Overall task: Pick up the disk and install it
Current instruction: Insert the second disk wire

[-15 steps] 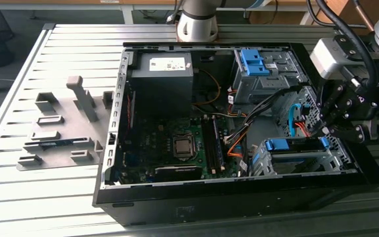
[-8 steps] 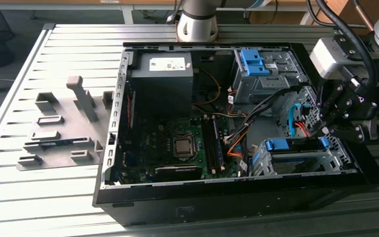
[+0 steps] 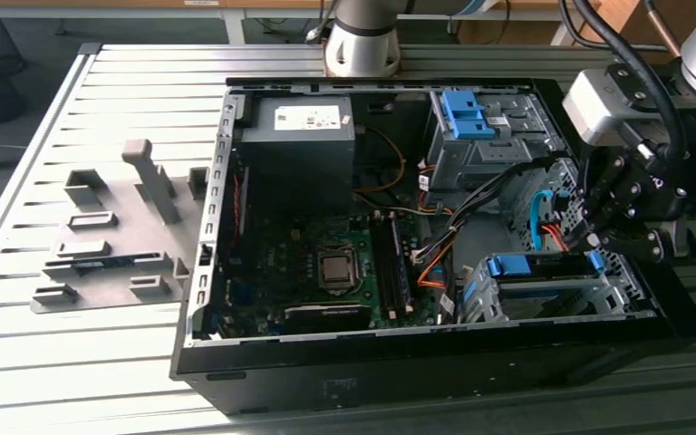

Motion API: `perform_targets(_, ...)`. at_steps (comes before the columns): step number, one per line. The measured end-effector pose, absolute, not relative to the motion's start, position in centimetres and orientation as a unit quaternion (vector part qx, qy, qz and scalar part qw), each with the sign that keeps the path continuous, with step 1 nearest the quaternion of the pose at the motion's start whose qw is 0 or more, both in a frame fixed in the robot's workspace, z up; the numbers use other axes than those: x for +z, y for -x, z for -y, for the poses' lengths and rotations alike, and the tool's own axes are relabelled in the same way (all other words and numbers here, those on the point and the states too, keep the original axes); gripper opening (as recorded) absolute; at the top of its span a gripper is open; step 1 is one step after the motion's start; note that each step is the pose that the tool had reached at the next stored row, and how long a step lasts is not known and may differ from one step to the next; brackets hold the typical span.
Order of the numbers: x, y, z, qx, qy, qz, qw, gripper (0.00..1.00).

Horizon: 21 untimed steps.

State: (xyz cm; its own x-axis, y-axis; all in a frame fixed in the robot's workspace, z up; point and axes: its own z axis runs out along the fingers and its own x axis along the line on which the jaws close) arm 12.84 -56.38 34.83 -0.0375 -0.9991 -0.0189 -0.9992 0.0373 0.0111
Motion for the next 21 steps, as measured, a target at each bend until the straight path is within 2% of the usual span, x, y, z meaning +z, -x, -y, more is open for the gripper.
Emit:
perform_targets(12, 35.7, -12.0, 56.4, 0.011, 0.694, -0.720, 0.003, 0.11)
perform_targets(21, 37.6, -11.4, 56.3, 0.012, 0.693, -0.721, 0.004, 0.11)
